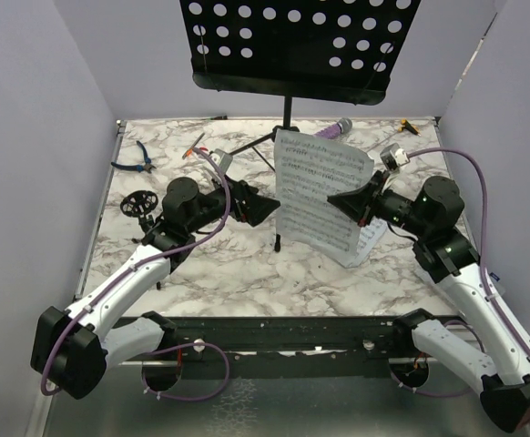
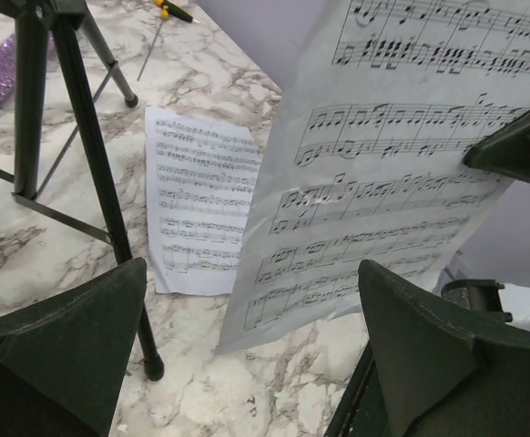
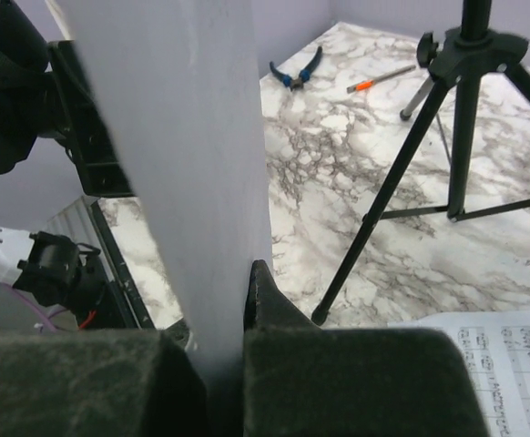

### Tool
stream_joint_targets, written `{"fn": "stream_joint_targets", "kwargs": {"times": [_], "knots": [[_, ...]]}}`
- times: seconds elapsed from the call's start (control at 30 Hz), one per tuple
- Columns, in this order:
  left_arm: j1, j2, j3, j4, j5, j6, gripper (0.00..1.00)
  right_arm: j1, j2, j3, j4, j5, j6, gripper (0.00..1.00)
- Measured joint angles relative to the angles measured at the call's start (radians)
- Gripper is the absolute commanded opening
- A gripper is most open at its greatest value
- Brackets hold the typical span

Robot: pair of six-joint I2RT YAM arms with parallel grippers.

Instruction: Set up the instrument practice props

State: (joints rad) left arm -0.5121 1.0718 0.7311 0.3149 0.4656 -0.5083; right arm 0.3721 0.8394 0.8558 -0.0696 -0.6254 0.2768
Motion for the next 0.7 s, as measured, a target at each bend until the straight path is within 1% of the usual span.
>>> {"fn": "stream_joint_targets", "kwargs": {"times": [0.23,0.4,0.7], "knots": [[0.000,-0.008,0.097,-0.118,-0.056,0.111,0.99,0.000,0.020,0.122,-0.053,0.034,-0.044,0.00],[0.000,-0.016,0.143,-0.163,-0.096,0.160,0.99,0.000,0.038,0.191,-0.067,0.039,-0.074,0.00],[0.000,0.014,0.277,-0.200,-0.084,0.218,0.92,0.000,0.051,0.249,-0.074,0.067,-0.083,0.00]]}}
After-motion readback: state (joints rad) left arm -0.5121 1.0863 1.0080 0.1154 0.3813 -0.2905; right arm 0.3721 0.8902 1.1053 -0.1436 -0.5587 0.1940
